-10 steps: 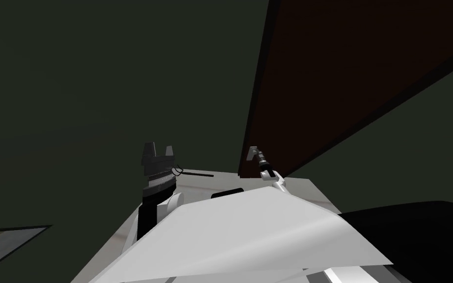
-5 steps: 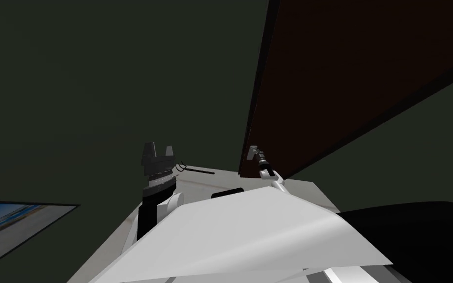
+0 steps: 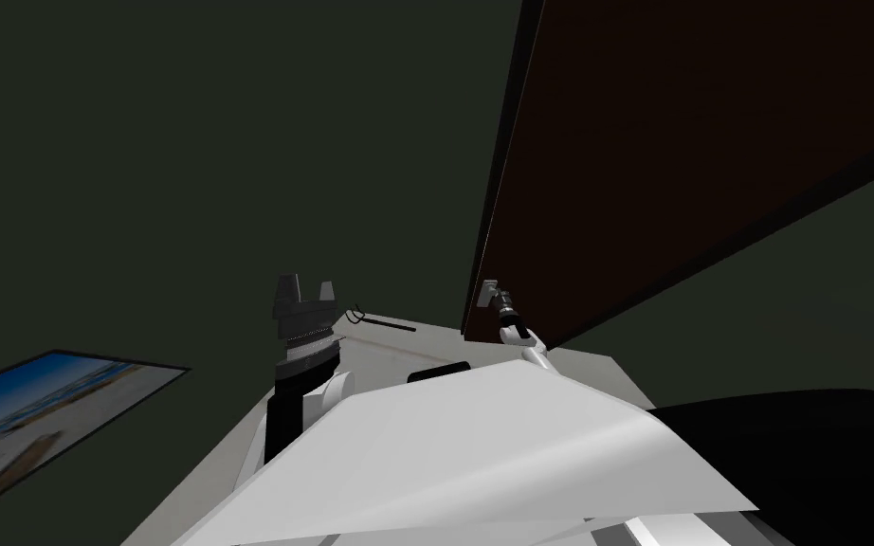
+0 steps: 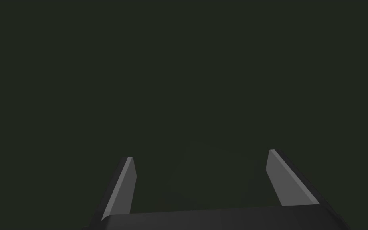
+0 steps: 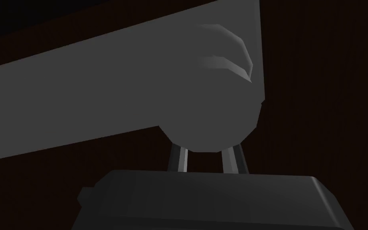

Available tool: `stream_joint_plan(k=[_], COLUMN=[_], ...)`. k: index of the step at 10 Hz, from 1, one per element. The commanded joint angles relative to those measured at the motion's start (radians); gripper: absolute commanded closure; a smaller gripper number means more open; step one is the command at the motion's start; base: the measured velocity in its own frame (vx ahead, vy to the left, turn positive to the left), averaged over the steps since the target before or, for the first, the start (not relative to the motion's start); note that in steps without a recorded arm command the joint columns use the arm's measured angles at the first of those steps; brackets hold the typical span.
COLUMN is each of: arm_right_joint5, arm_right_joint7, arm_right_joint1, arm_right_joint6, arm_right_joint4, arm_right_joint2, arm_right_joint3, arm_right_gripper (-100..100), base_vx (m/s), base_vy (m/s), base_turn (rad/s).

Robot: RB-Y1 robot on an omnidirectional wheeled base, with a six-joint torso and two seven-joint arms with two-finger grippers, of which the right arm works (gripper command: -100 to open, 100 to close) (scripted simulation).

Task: Pull the door open

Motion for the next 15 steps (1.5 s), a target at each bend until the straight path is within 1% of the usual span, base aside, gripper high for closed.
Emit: stream_joint_plan(k=[1, 2, 3, 5, 6, 7, 8, 9, 11, 12, 13, 14, 15], arm_right_joint5=[-0.019, -0.050, -0.050, -0.114, -0.114, -0.145, -0.175, -0.175, -0.234, -0.234, -0.261, -0.283, -0.298], arm_right_joint7=[-0.036, -0.071, -0.075, -0.142, -0.153, -0.191, -0.216, -0.231, -0.295, -0.309, -0.342, -0.357, -0.373], arm_right_joint1=[-0.018, -0.027, -0.027, -0.044, -0.044, -0.053, -0.061, -0.061, -0.077, -0.077, -0.085, -0.062, -0.060], arm_right_joint6=[-0.006, -0.003, -0.003, 0.002, 0.002, 0.005, 0.007, 0.007, 0.012, 0.012, 0.015, 0.029, 0.032], arm_right_joint4=[-0.001, 0.007, 0.007, 0.023, 0.023, 0.030, 0.038, 0.038, 0.053, 0.053, 0.060, 0.051, 0.042], arm_right_joint2=[0.003, 0.003, 0.003, 0.004, 0.004, 0.004, 0.005, 0.005, 0.005, 0.005, 0.006, 0.021, 0.031], arm_right_joint3=[0.009, 0.011, 0.011, 0.014, 0.014, 0.016, 0.017, 0.017, 0.020, 0.020, 0.021, 0.020, 0.021], arm_right_gripper=[100, 100, 100, 100, 100, 100, 100, 100, 100, 100, 100, -100, -100], base_vx=[-0.069, -0.067, -0.060, -0.087, -0.076, -0.075, -0.128, -0.085, -0.076, -0.071, -0.077, -0.092, -0.108], base_vy=[-0.039, -0.027, -0.018, -0.025, -0.033, -0.032, -0.052, -0.029, -0.017, -0.035, -0.022, -0.011, -0.008], base_turn=[0.087, 0.104, 0.061, 0.127, 0.062, 0.140, 0.168, 0.062, 0.096, 0.077, 0.112, 0.010, -0.042])
